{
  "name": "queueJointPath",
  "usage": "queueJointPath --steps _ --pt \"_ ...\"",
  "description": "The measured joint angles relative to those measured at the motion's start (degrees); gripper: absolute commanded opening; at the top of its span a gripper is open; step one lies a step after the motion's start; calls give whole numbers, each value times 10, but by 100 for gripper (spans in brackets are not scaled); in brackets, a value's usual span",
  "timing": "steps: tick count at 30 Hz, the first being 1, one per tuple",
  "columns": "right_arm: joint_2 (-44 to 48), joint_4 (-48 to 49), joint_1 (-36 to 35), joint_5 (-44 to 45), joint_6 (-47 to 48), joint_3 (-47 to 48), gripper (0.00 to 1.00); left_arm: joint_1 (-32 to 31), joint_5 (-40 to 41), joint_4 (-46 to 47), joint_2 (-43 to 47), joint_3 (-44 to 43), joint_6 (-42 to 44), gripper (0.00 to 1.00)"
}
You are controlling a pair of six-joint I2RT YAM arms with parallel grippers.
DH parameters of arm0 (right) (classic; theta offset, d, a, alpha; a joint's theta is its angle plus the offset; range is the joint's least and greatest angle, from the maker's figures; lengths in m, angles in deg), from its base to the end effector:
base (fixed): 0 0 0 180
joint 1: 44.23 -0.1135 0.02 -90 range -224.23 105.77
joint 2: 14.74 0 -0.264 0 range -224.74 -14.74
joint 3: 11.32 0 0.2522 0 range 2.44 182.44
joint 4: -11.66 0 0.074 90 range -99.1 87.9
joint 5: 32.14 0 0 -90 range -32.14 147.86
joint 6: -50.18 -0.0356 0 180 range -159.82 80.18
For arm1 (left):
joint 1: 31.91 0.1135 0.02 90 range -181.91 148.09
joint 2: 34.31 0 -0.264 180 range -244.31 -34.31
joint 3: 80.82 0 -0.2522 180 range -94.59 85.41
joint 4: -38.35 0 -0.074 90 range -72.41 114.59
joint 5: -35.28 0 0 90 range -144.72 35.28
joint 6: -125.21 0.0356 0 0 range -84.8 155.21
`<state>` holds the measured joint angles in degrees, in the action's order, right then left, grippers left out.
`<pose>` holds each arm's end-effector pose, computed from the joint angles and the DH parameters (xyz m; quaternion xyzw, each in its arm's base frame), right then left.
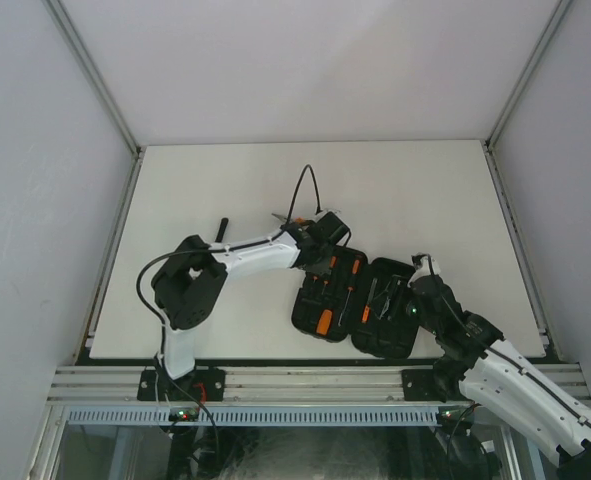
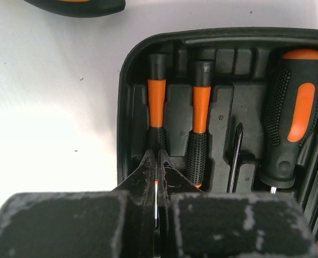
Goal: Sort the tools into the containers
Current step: Adjust the storage box at the center of the board.
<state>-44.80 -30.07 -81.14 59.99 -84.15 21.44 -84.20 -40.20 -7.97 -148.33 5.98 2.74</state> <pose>0.1036 0.0761 0.1886 0.0664 0.9001 0.2673 0.3375 0.2550 -0.3152 0.1651 0.1427 0.9621 -0.0410 0.2287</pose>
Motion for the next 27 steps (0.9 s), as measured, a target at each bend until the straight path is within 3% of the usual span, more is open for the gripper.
queueJointPath --steps 3,7,16,20,27 --pt "0 0 0 -1 0 0 48 -1 -3 26 16 22 -5 2" --pt "0 0 0 -1 0 0 48 -1 -7 42 41 34 -15 13" --pt "-38 0 1 16 1 1 54 -12 -63 -48 57 22 -9 36" --pt "-75 5 18 23 2 2 57 -12 -76 -74 88 10 5 40" --pt "-166 47 69 -8 23 13 58 3 -59 -74 230 35 21 43"
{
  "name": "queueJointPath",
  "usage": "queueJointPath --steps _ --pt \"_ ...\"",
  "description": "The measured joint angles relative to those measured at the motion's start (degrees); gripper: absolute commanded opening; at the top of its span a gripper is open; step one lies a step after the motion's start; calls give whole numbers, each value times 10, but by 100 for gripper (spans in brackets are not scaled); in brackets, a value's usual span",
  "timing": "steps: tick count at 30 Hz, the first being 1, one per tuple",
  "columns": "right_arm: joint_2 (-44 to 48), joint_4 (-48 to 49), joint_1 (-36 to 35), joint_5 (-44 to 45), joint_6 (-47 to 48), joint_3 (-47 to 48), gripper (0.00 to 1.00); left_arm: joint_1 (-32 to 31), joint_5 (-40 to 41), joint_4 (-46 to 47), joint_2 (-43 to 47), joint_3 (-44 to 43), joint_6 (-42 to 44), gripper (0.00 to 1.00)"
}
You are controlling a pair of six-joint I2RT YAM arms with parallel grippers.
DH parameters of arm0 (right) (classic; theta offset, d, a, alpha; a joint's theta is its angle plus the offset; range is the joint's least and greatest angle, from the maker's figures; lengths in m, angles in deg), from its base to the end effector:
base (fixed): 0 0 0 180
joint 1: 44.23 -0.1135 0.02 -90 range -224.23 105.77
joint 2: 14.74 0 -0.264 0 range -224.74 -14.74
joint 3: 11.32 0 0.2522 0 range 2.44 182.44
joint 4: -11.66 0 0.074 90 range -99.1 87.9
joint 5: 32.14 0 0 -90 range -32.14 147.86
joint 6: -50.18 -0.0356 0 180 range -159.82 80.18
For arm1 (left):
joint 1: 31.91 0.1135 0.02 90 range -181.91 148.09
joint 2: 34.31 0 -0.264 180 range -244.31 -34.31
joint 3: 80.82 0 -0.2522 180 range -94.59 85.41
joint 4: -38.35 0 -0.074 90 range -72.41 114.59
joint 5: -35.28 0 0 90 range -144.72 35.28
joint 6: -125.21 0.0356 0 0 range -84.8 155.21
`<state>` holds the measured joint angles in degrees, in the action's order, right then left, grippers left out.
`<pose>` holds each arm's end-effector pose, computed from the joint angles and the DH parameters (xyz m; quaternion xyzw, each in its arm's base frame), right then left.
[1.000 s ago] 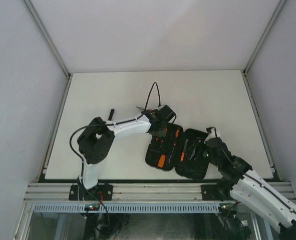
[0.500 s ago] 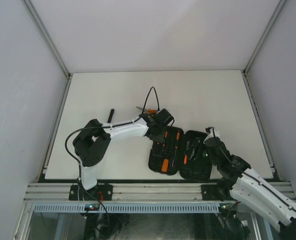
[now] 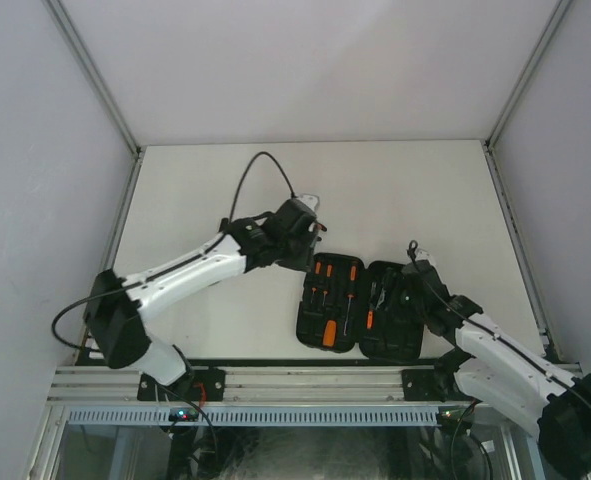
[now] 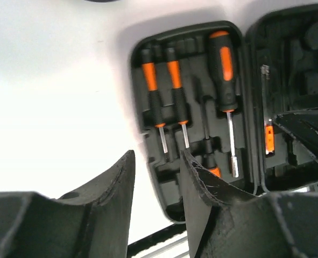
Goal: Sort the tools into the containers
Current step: Adjust the storage box at the center of the board.
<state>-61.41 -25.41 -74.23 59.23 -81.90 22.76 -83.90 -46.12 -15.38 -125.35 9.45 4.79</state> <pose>0.1355 0.0772 0.1670 0.1029 0.9330 0.1938 0.2854 0.2133 -0.2642 0.2822 0.1559 0.9386 -0.1435 0.2725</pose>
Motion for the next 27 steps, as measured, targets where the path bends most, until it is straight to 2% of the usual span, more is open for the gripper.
queueJointPath --steps 6,14,18,22,27 --pt "-72 52 12 -42 23 16 59 72 53 0 133 100 -3 44" --pt "-192 102 23 -89 57 62 59 182 83 -7 240 195 -16 47" --pt "-236 122 27 -108 70 88 59 213 83 -8 266 209 -21 49" --pt "-265 133 29 -126 84 110 59 228 83 -8 267 213 -21 57" --pt "-230 119 30 -99 104 124 59 228 81 0 258 212 -20 56"
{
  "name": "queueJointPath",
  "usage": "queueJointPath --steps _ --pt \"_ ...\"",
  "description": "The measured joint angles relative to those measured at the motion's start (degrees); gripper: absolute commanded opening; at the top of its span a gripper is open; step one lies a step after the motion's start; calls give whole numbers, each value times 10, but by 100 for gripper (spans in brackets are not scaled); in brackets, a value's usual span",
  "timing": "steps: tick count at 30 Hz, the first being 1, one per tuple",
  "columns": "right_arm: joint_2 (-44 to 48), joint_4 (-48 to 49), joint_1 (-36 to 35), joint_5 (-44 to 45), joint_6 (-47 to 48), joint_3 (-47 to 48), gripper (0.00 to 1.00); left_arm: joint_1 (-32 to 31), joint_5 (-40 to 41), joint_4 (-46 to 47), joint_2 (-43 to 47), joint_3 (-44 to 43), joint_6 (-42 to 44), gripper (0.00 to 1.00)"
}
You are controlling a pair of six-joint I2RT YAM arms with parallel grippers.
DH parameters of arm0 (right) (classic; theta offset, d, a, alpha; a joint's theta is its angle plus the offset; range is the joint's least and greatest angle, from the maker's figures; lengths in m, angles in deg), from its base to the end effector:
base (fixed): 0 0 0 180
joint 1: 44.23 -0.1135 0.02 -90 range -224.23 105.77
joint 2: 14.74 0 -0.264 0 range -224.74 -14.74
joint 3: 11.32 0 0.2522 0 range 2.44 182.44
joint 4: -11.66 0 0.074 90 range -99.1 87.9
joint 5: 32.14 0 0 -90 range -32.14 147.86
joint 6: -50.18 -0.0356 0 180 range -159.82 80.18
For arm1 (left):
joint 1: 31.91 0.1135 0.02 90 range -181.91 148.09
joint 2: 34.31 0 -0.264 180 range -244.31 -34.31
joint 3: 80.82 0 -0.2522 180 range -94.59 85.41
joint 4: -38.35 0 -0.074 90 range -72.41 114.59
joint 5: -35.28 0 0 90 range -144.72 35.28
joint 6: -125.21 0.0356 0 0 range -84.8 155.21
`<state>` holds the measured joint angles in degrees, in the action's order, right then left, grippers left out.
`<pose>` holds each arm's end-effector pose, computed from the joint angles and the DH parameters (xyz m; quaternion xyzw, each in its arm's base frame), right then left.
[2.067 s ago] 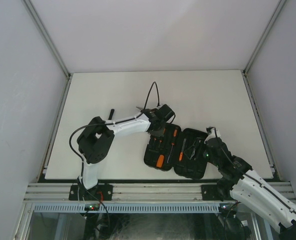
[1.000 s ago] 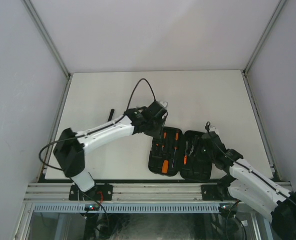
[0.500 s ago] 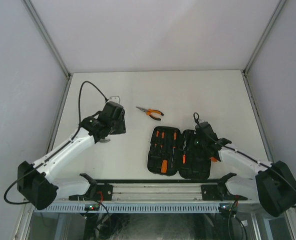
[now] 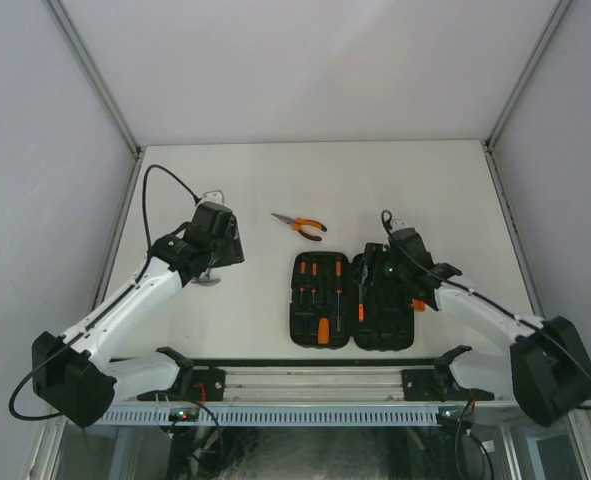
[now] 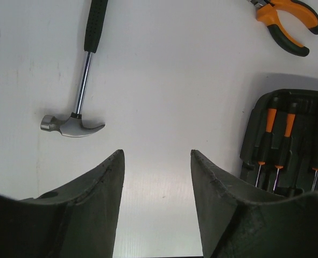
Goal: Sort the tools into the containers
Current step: Adjust the storage box at the center of the board.
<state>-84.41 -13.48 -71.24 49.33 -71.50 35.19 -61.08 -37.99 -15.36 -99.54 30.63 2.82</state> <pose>0.2050 0.1104 0.1803 0.0115 0.9322 0.2345 0.2753 0.2059 -0.1032 0.2845 -0.0754 0.9291 -0.0540 0.3580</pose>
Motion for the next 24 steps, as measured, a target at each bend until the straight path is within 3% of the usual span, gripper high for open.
queueJointPath --steps 11,24 --pt "267 -67 0 70 28 -8 59 0 -9 36 -153 -93 -1 58" --pt "405 -130 -5 61 -59 -119 58 -5 -8 40 -458 -357 -33 68"
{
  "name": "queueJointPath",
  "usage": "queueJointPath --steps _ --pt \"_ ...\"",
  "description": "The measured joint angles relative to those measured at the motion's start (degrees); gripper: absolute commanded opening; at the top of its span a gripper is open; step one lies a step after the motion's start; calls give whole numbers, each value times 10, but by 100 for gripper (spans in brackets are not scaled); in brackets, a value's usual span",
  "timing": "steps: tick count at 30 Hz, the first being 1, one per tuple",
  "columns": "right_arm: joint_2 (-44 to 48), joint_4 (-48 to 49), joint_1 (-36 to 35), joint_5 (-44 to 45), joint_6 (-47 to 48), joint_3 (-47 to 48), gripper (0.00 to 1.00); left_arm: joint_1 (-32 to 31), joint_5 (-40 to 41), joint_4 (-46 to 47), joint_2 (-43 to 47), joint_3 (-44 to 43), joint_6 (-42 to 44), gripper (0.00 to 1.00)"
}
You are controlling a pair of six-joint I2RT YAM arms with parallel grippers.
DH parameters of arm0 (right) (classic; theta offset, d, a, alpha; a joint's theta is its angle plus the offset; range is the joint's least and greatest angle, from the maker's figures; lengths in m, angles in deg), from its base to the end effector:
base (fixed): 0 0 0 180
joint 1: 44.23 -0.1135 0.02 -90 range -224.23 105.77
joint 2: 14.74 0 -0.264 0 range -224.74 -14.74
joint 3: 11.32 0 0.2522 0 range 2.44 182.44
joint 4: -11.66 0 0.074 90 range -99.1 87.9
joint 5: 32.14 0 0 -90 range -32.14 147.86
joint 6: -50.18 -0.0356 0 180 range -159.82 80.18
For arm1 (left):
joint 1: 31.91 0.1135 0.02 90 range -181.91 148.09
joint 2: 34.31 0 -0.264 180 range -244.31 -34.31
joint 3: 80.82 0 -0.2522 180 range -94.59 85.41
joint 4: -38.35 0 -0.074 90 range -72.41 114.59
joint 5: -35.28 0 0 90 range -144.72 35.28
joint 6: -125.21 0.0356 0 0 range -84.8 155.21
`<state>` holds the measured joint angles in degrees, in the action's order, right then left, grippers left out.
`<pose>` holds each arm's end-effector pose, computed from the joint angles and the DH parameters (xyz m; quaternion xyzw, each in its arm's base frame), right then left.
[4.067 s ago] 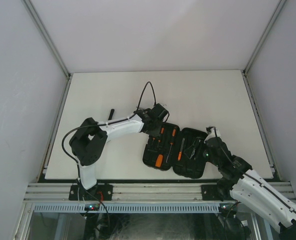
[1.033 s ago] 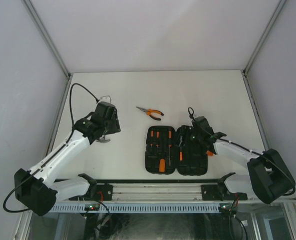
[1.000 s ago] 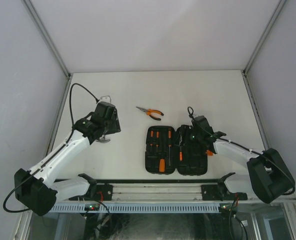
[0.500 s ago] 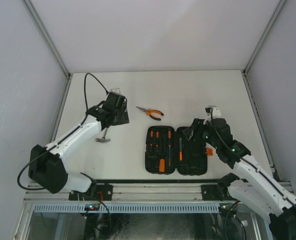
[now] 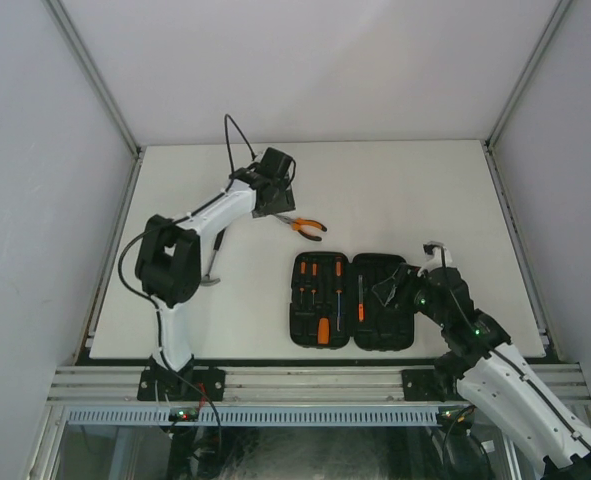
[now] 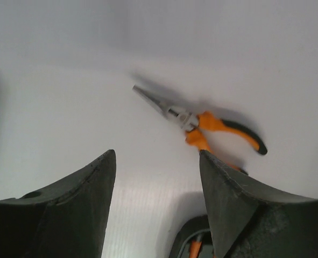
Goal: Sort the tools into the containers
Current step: Adjust the pliers at the center of the board.
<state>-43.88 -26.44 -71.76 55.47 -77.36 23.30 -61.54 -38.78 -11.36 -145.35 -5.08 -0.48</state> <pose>0.1170 0.0627 0.2071 0.0665 0.8746 0.2736 0.3948 0.3742 -0.2016 0.2399 -0.0900 0.9449 -0.0423 0.3120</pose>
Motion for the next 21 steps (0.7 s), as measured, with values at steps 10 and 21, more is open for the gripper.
queueJointPath --steps 10,21 --pt "5 -9 0 2 -2 0 58 -1 3 -56 -147 -182 -27 80" --pt "-7 -10 0 -2 2 0 58 -3 45 -146 -241 -306 30 73"
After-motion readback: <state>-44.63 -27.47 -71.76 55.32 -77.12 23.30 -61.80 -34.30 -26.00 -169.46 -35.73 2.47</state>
